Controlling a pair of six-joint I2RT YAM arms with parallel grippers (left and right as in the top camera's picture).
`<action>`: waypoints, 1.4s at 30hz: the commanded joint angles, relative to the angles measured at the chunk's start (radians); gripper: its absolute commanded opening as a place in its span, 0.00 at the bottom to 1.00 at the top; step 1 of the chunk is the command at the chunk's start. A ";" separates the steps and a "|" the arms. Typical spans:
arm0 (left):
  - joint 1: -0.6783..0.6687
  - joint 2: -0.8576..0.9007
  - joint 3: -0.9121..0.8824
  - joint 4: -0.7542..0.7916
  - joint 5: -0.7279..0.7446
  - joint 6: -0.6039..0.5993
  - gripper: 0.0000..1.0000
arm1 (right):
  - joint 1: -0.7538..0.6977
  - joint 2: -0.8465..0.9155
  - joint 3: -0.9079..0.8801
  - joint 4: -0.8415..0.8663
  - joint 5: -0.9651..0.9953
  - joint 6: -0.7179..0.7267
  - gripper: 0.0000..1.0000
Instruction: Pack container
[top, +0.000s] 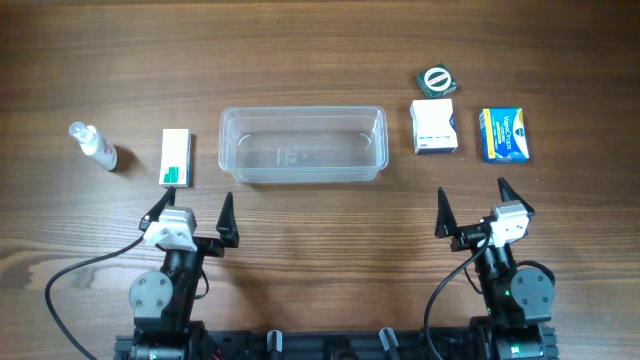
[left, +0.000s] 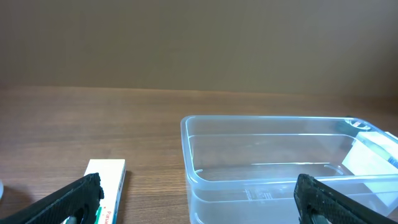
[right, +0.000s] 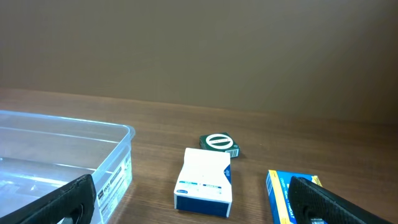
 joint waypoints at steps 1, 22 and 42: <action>0.007 -0.005 -0.005 -0.004 0.016 0.016 1.00 | 0.001 0.000 -0.002 0.003 0.010 0.019 1.00; 0.007 -0.005 -0.005 -0.004 0.016 0.016 1.00 | 0.001 0.000 -0.002 0.003 0.010 0.019 1.00; 0.007 -0.005 -0.005 -0.004 0.016 0.016 1.00 | 0.001 0.786 0.805 -0.404 -0.095 0.159 1.00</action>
